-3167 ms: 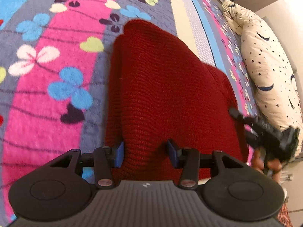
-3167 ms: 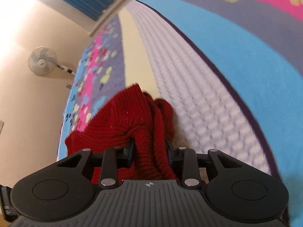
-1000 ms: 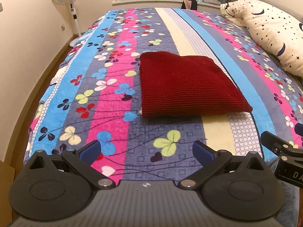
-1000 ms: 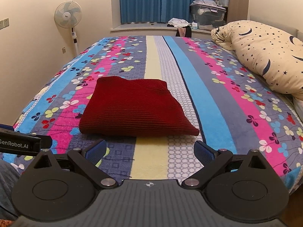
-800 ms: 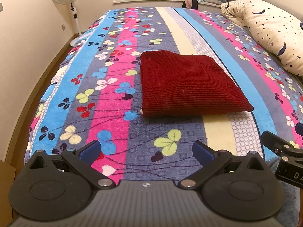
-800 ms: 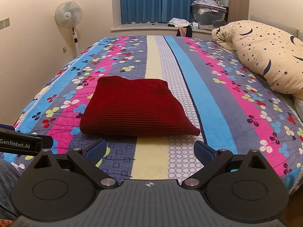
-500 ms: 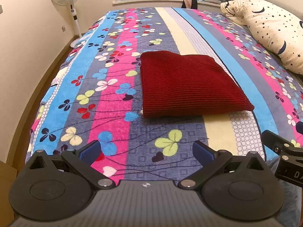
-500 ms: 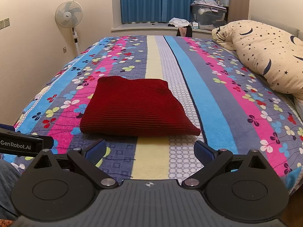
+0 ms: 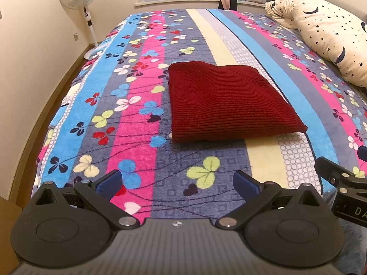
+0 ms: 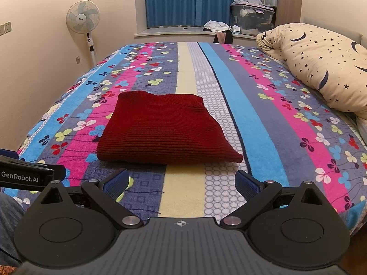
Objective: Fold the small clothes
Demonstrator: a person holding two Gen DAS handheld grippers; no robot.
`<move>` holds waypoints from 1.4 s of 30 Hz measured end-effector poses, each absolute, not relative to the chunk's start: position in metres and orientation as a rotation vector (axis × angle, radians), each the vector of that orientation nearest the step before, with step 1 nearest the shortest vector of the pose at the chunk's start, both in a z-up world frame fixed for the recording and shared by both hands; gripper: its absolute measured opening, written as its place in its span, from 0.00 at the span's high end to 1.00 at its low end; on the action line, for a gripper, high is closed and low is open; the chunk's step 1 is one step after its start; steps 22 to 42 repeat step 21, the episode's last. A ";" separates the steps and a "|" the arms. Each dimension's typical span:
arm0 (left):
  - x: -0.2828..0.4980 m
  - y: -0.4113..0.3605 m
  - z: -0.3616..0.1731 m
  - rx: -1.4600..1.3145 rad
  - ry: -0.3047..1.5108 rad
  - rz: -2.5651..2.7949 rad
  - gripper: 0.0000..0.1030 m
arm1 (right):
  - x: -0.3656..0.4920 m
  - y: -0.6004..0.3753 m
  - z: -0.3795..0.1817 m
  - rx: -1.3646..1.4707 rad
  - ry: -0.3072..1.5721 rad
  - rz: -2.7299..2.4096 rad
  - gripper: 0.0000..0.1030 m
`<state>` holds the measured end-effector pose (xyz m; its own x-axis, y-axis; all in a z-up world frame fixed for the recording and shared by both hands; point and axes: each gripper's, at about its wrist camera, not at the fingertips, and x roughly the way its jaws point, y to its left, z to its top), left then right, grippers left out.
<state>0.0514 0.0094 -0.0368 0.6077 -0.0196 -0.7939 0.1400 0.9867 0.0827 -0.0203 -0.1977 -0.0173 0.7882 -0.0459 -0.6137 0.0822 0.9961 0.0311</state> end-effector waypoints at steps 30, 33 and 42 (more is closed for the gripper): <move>0.051 0.013 -0.041 0.131 0.928 -0.092 0.00 | -0.022 -0.191 -0.023 0.071 0.666 -0.040 0.04; 0.051 0.013 -0.041 0.131 0.928 -0.092 0.00 | -0.022 -0.191 -0.023 0.071 0.666 -0.040 0.04; 0.051 0.013 -0.041 0.131 0.928 -0.092 0.00 | -0.022 -0.191 -0.023 0.071 0.666 -0.040 0.04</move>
